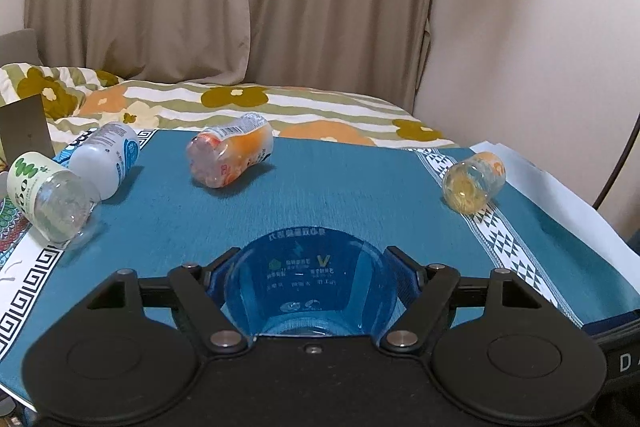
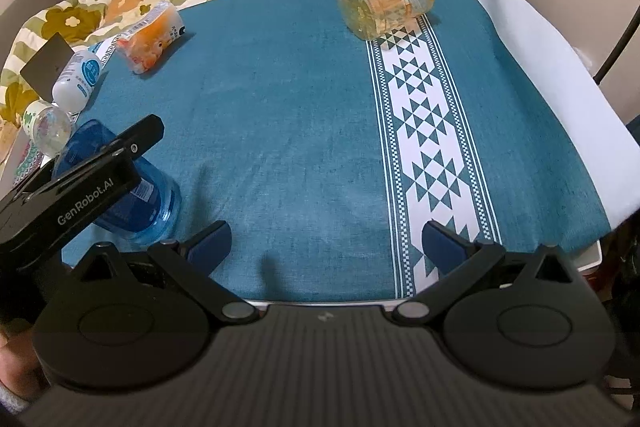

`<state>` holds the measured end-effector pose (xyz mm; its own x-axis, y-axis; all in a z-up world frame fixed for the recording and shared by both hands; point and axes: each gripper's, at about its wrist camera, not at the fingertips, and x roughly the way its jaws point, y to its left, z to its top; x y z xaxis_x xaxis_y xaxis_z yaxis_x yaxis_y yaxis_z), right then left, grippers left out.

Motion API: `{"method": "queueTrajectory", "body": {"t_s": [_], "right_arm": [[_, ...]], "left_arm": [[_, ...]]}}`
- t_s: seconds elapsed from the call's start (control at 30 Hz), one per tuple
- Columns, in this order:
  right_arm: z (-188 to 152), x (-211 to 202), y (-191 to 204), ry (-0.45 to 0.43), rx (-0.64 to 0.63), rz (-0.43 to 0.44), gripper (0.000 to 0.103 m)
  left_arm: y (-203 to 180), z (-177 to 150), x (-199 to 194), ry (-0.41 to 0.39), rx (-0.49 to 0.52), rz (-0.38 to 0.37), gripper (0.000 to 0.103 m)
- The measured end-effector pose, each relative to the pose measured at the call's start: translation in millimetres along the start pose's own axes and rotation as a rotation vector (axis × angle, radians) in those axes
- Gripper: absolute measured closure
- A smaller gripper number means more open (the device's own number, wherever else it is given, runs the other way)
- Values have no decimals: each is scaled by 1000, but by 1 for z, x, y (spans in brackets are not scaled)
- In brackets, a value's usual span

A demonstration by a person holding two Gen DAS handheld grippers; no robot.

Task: Flip cup upright
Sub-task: 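Lower the upright blue cup onto the cloth and open the left tool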

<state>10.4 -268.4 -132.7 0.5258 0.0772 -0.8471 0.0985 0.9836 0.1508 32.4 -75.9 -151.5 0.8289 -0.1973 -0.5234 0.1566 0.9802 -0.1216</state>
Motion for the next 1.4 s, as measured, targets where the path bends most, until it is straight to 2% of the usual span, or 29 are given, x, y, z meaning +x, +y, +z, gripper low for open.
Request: {"method": "queueTrajectory", "body": {"t_s": [0.3, 0.37, 0.43, 0.53, 0.7, 0.9, 1.03, 1.23, 1.4], "right_arm": [[-2, -3, 3, -3, 4, 7, 0], [-1, -6, 5, -9, 5, 11, 0], [0, -11, 6, -18, 7, 13, 0], [4, -23, 9, -41, 10, 16, 0], [15, -53, 16, -93, -2, 13, 0], [36, -96, 27, -122, -59, -3, 0], [46, -117, 38, -121, -111, -19, 0], [49, -127, 51, -103, -142, -44, 0], [39, -120, 62, -64, -172, -66, 0]], "left_arm": [[-1, 4, -7, -12, 24, -2, 23], [-2, 8, -10, -12, 37, -12, 18], [-2, 13, -15, -18, 44, -20, 7], [-3, 24, -28, -35, 54, -24, 6], [-2, 48, -50, -5, 50, -29, 4], [13, 96, -92, 77, 39, 2, 0], [23, 117, -109, 184, 68, 48, 0], [40, 112, -115, 365, 45, 144, 0], [47, 101, -121, 416, 16, 174, 0]]}}
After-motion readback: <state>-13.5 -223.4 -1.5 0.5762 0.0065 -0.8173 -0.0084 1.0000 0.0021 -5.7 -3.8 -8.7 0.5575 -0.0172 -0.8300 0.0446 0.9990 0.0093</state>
